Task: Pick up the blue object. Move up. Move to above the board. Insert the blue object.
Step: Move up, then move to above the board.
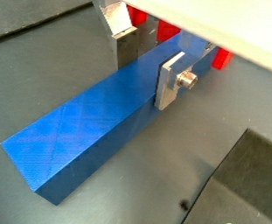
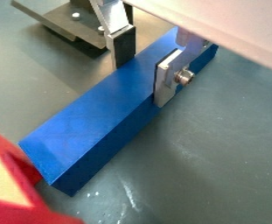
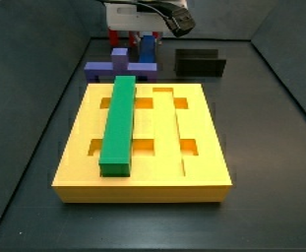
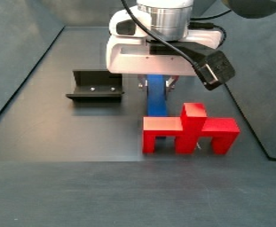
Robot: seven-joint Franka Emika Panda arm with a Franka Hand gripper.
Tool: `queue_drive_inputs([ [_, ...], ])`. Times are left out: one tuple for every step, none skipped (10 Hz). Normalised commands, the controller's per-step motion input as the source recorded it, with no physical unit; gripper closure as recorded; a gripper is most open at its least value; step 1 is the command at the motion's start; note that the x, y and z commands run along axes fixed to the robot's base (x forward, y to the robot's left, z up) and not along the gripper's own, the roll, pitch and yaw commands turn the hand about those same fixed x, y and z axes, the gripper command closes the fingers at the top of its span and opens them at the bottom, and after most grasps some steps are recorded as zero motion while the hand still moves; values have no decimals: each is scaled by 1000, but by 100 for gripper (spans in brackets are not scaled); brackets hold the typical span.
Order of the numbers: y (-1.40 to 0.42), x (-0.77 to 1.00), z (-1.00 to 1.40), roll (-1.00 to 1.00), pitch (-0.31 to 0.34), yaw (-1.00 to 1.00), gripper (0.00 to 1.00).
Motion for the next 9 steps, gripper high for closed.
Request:
queue_drive_inputs([
  [-67,8,819,-11,1,-37,100],
  [-72,-33,649,-14,19,-41,100],
  [-24,-15,254,-4,-24,-23,100],
  [0,0,1400,0,0,0,100],
  [0,-14,1400,-5,41,10,100],
  [-3,-26,1400,-9,41,1,100],
  [7,13,1400,-9,19,-3,100],
  [7,23,1400,-12,38,-4,100],
  [0,9,1400,-21,63,-6,100],
])
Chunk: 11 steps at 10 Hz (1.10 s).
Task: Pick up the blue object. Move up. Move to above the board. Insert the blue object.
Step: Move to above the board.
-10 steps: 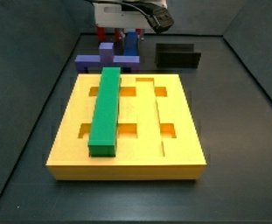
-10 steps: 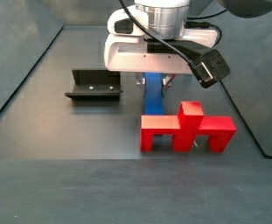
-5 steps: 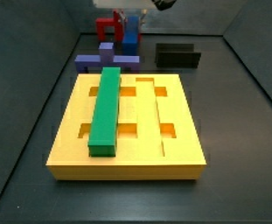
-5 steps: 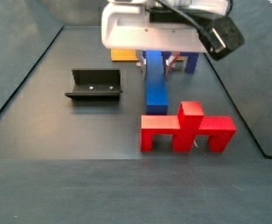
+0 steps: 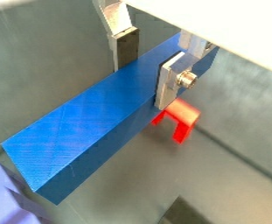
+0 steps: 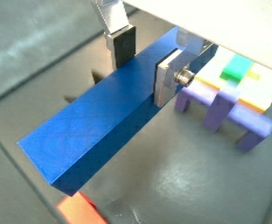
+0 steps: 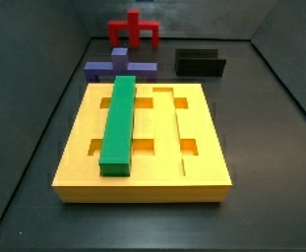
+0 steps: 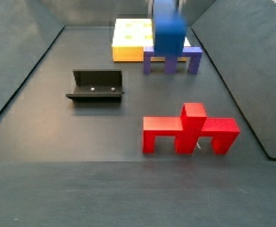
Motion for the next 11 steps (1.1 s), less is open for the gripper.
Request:
queue_drive_inputs([
  [8,20,903,-25,53,-8,100],
  [5,36,507,-28,51,-8,100],
  [6,51,233,-29,48,-7,100],
  [2,28,178,-31,57,-6,100],
  [-1400,15,196,-95,313,97,100],
  [-1400,10,173,-91,293,103,100],
  [-1400,18,181,10,207,61,100],
  [-1400,23,181,-13,171,41,100],
  [-1400,29,187,-14,122,26,100],
  [-1400,32,189,-2,108,25,100],
  [-1400,51,198,1,102,12,100],
])
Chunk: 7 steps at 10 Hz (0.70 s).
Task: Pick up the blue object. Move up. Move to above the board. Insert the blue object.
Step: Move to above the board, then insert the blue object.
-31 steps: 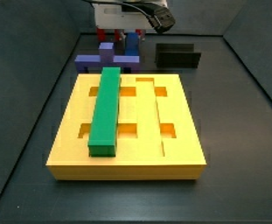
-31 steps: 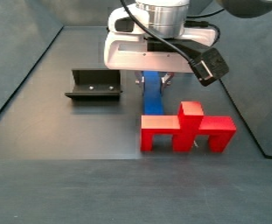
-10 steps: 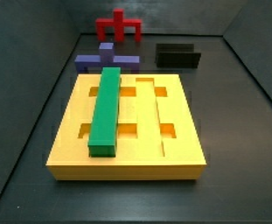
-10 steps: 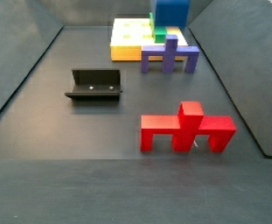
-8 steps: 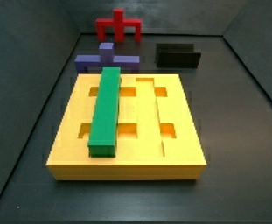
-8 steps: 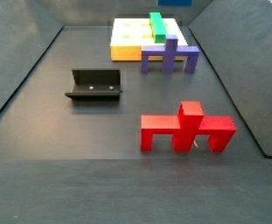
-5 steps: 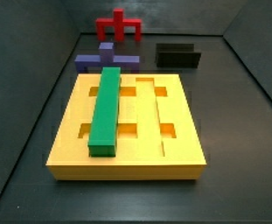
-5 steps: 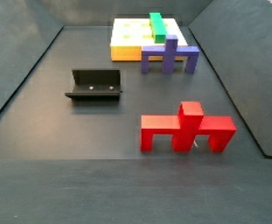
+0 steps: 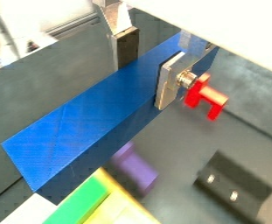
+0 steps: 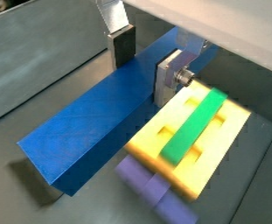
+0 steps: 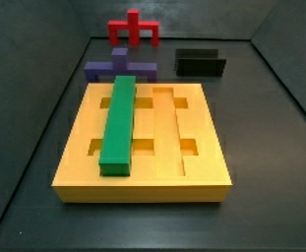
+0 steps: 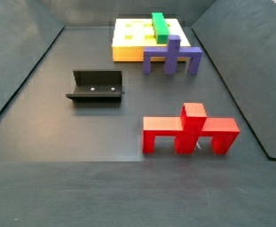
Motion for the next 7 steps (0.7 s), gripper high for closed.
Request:
queue_drive_inputs([
  [-1400,66,200,2,109,7,100],
  [-1400,113,206,-3,132,7,100],
  [-991,101,152,12,142,9,100],
  [-462,100,88,27,152,5,100],
  [-256,88,49,22,133,6,100],
  [-167,56,41,34,100,4,100],
  [0,0,0,0,0,-23,100],
])
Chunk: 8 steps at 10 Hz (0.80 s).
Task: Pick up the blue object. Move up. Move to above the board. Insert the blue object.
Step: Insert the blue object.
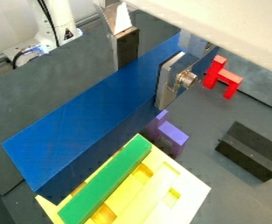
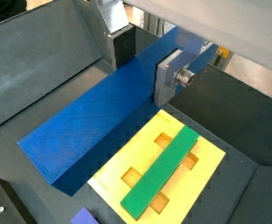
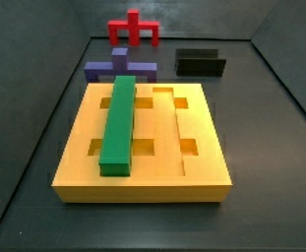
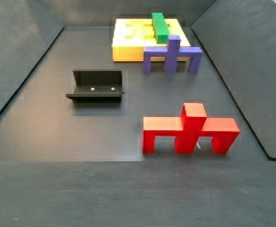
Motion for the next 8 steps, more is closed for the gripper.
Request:
queue_drive_inputs([
  [0,0,-189,0,-6,0,100],
  [-249,60,-597,99,-23,0,100],
  [-294,31,-843,179,-34,0,100],
  [-317,34,-743,197,0,-9,100],
  [-386,94,-623,269,0,0,100],
  [-540,149,-540,419,13,0,100],
  [-174,166,-689,211,0,-26,100],
  [-26,266,-780,96,-6,0,100],
])
